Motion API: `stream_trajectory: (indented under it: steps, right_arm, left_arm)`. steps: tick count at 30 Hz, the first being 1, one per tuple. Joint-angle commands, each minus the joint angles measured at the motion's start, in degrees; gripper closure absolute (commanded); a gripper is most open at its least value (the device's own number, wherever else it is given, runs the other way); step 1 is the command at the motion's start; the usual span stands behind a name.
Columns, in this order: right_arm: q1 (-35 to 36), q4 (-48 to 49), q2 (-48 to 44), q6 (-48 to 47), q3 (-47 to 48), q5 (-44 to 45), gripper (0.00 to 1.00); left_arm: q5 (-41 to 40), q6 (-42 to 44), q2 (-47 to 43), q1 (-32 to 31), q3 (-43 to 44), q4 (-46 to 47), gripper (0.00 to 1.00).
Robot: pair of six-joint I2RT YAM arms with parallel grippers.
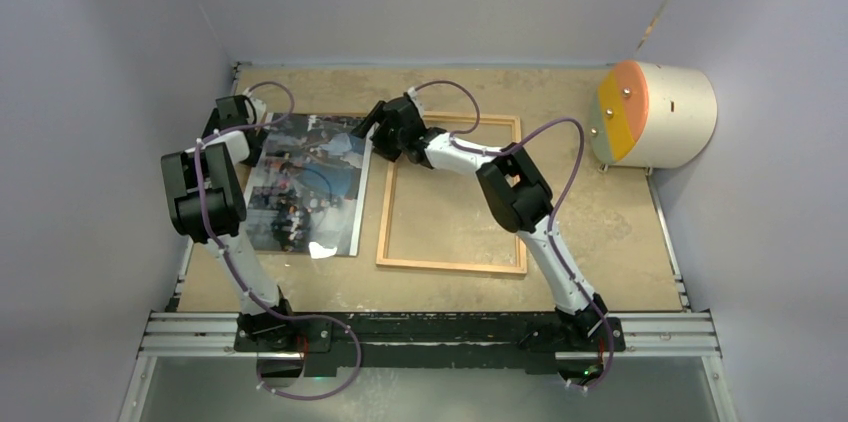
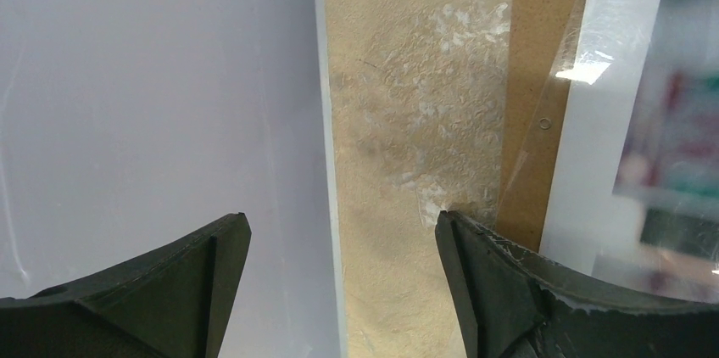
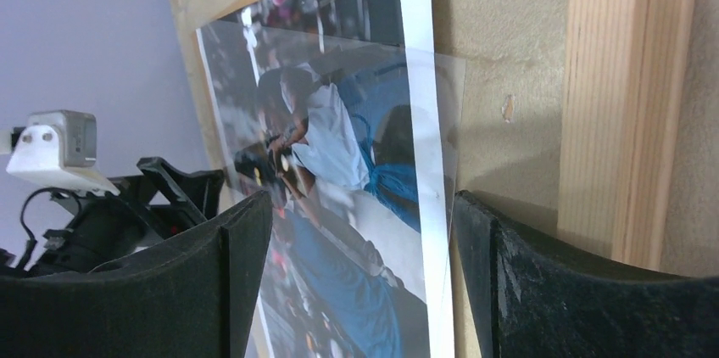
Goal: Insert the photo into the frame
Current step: Pick up the photo frame item at the center of the board.
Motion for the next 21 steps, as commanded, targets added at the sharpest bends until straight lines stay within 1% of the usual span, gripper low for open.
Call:
stream_trajectory:
  steps: [1,7,10,13,14,17,19,21]
  right_arm:
    - [0.84,0.81,-6.28,-3.40,-2.05,1.05,0.21]
    - [1.68,1.27,-8.00,-6.45,-2.08,1.54,0.22]
    - [1.75,2.91,-7.83,-6.22,-2.04,-0.07,0.23]
    - [1.75,2.40,-7.22,-5.76,-1.06,-0.12,0.23]
    - [1.75,-0.12,-7.05,-5.81,-0.23,0.54,0.23]
    - [1.75,-12.61,-5.29,-5.78,5.49,5.76,0.21]
    - [1.75,-16.36,-4.89,-6.12,6.17,7.84,0.19]
    - [1.75,-16.77,-4.68,-6.57,5.24,9.09,0.18]
  left_arm:
    - [4.19,0.26,2.47,-0.96,-3.49,-5.61,0.12]
    - [4.05,0.38,2.50,-0.96,-4.44,-5.08,0.12]
    - [4.14,0.51,2.26,-0.96,-4.58,-5.02,0.12]
    - [4.14,0.67,2.11,-0.96,-4.59,-5.06,0.12]
    - [4.10,0.75,2.10,-0.96,-4.46,-5.13,0.12]
    - [4.66,0.65,1.93,-0.47,-3.57,-5.74,0.12]
    - [4.94,0.45,2.01,-0.11,-2.94,-6.24,0.12]
    - [4.60,0.70,2.32,0.00,-2.87,-6.06,0.12]
